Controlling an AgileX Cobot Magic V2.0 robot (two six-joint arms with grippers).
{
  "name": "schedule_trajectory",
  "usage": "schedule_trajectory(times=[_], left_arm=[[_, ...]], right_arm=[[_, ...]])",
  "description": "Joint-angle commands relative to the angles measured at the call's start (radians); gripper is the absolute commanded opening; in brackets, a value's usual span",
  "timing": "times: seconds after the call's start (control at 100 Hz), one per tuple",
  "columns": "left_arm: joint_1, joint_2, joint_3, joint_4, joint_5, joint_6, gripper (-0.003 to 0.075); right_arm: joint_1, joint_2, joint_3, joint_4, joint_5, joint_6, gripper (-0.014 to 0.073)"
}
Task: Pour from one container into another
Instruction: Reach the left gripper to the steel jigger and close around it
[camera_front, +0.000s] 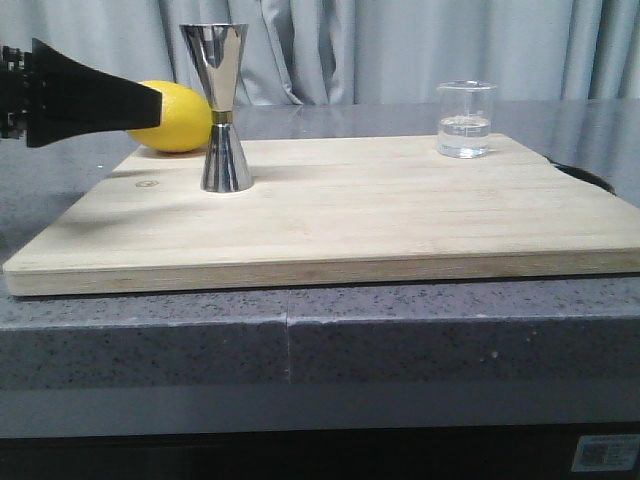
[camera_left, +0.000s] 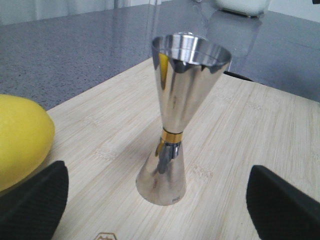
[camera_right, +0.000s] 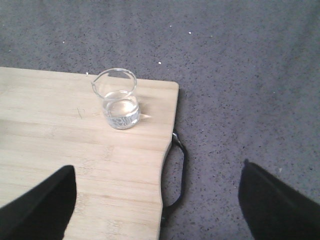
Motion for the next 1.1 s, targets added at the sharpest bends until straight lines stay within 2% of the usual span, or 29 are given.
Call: schedule_trajectory(times=[0.0, 0.62, 0.81, 0.91, 1.09], left_arm=[[-0.022, -0.019, -0.037, -0.057, 0.117, 0.022, 0.0663], [-0.163, 0.134, -0.213, -0.075, 0.098, 0.052, 0.0663], [-0.177, 0.138, -0.225, -0.075, 0.066, 0.044, 0.0659], [-0.178, 0.138, -0.225, -0.075, 0.066, 0.044, 0.0620], [-0.178, 0.138, -0.225, -0.075, 0.066, 0.044, 0.0451]], right_arm=[[0.003, 0.003, -0.026, -0.018, -0.085, -0.014, 0.0599], [0.003, 0.028, -0.026, -0.075, -0.094, -0.014, 0.0599], [0.003, 0.028, -0.026, -0.077, -0.094, -0.014, 0.0599], [0.003, 0.028, -0.026, -0.077, -0.100, -0.014, 0.0598], [0.003, 0.028, -0.026, -0.077, -0.117, -0.014, 0.0595]])
